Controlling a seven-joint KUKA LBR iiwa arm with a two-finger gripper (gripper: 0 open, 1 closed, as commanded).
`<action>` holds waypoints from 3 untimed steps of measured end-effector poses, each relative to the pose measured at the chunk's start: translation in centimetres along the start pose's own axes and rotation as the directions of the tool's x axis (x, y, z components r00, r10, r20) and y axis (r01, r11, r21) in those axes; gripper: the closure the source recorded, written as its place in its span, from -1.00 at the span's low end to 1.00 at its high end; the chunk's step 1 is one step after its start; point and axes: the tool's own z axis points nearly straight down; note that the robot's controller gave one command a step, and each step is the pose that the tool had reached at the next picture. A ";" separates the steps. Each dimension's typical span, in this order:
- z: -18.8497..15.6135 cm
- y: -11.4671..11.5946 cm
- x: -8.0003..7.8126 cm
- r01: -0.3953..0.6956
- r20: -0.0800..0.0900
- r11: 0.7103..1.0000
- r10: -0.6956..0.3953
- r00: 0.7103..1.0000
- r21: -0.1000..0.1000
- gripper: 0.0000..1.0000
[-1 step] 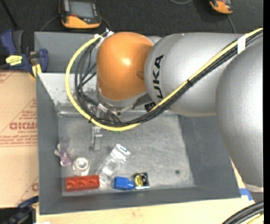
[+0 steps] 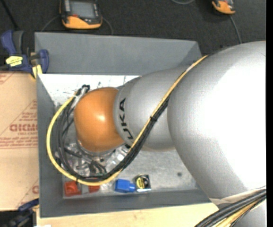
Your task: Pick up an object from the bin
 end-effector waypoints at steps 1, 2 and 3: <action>2.4 0.7 1.2 0.147 0.002 0.989 -0.147 0.989 0.002 -1.00; 2.4 0.6 1.7 0.494 0.022 0.870 -0.494 0.869 0.007 -1.00; 2.3 0.6 1.9 0.495 0.010 0.869 -0.495 0.869 0.004 1.00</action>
Offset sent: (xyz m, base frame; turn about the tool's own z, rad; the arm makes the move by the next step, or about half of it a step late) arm -0.0178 0.0040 -0.0346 -0.1477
